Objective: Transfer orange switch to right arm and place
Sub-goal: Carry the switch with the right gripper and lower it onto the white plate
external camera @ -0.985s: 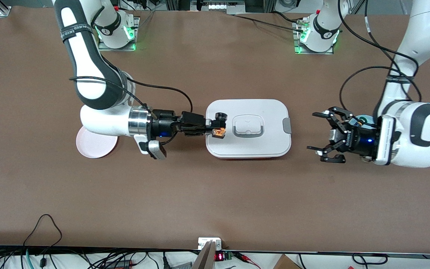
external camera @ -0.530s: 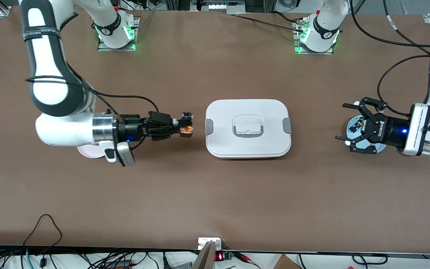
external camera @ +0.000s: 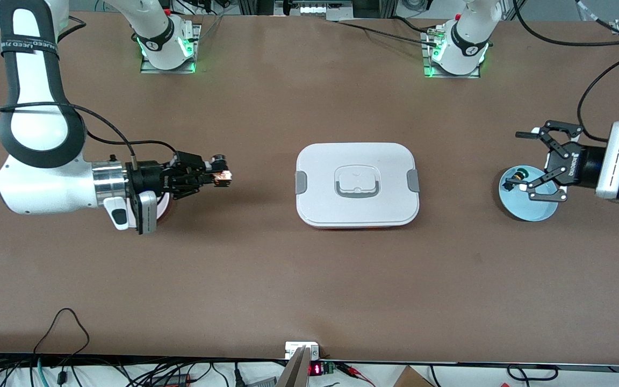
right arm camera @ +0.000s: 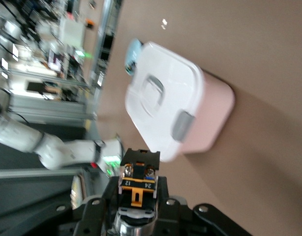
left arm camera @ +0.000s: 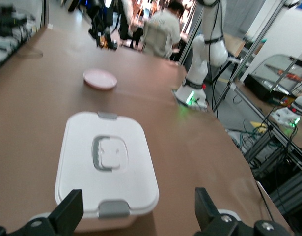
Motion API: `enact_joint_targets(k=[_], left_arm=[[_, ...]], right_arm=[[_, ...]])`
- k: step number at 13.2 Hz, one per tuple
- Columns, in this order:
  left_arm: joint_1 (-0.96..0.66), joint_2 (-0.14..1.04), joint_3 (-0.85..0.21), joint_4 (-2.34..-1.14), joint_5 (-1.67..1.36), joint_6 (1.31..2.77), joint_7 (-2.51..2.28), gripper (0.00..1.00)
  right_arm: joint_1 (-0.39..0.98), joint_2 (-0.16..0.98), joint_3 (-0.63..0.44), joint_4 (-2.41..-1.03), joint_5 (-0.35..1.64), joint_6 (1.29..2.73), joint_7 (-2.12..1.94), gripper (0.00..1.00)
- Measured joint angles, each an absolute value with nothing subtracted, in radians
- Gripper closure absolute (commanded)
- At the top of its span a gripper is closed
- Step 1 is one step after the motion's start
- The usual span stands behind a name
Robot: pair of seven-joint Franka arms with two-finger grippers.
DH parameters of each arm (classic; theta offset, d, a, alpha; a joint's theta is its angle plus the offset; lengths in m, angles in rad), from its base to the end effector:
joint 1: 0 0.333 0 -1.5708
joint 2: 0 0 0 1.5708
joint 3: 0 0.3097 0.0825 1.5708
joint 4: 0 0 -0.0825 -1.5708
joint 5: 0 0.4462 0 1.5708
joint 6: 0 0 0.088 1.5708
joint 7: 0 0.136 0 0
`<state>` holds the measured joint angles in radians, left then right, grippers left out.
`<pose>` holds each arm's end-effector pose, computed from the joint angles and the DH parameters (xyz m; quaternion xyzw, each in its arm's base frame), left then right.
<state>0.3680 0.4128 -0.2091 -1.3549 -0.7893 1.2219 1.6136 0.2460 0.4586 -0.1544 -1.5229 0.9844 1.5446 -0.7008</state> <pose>0.6735 0.0176 0.4753 0.6302 -0.6058 0.1751 0.4529 0.6832 0.1918 0.3632 -0.8431 -0.2566 0.0506 0.4698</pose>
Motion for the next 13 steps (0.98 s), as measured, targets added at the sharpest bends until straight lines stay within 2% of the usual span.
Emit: enact_joint_targets(k=[5,8,10,13], left_arm=[[0.346,0.209,-0.204,-1.382,-0.491,1.208,1.280,0.00],[0.218,0.163,-0.137,-1.400,-0.310,1.279,1.035,0.00],[0.127,0.148,-0.092,-1.415,-0.189,1.379,0.946,0.00],[0.094,0.147,-0.070,-1.480,-0.062,1.652,0.923,0.00]], right_arm=[[0.207,0.443,-0.154,-1.532,0.518,1.542,-0.920,0.85],[0.189,0.443,-0.154,-1.533,0.233,1.595,-1.066,0.85],[0.188,0.443,-0.154,-1.541,0.108,1.670,-1.149,0.85],[0.188,0.444,-0.153,-1.624,0.024,1.816,-1.253,0.85]])
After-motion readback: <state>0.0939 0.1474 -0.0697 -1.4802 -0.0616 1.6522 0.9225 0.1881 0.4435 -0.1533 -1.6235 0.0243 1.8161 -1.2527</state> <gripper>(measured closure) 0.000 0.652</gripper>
